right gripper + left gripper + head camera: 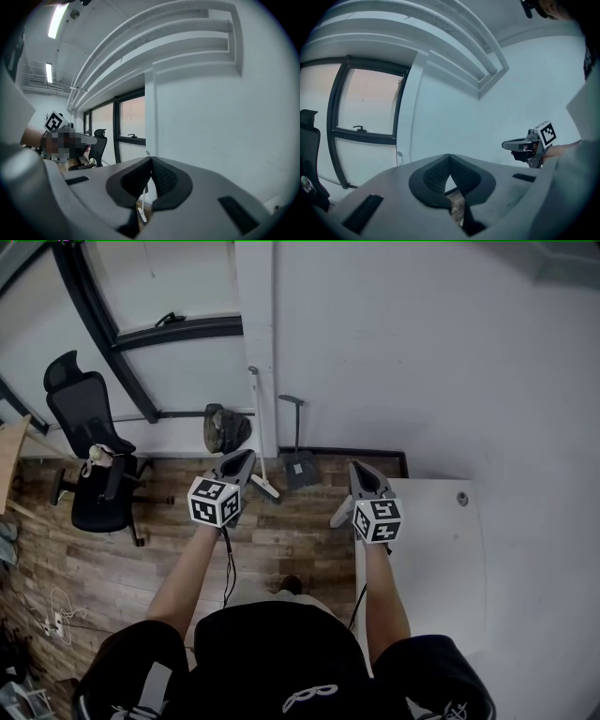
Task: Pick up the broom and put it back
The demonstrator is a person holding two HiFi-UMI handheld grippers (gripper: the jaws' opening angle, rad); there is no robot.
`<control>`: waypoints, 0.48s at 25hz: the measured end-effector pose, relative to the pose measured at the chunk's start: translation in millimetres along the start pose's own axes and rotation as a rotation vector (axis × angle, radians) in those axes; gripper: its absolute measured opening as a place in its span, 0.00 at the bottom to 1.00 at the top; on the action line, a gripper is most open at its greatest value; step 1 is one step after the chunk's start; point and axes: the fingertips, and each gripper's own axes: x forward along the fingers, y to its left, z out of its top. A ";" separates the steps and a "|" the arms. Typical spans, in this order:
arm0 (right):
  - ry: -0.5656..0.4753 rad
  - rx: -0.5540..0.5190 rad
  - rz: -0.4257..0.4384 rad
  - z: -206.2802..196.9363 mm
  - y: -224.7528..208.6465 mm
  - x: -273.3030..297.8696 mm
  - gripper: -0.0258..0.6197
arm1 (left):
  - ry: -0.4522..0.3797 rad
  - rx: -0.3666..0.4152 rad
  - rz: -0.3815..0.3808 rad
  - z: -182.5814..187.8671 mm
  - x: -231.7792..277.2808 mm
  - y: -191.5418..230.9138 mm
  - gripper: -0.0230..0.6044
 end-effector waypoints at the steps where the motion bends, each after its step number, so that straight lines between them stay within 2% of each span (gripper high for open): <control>1: -0.005 0.001 -0.004 1.8 -1.6 -2.5 0.08 | 0.000 -0.001 0.000 -0.1 0.6 -1.8 0.06; 12: -0.009 0.004 -0.018 3.0 -8.1 -3.9 0.08 | -0.015 -0.021 -0.010 -3.3 2.1 -5.8 0.06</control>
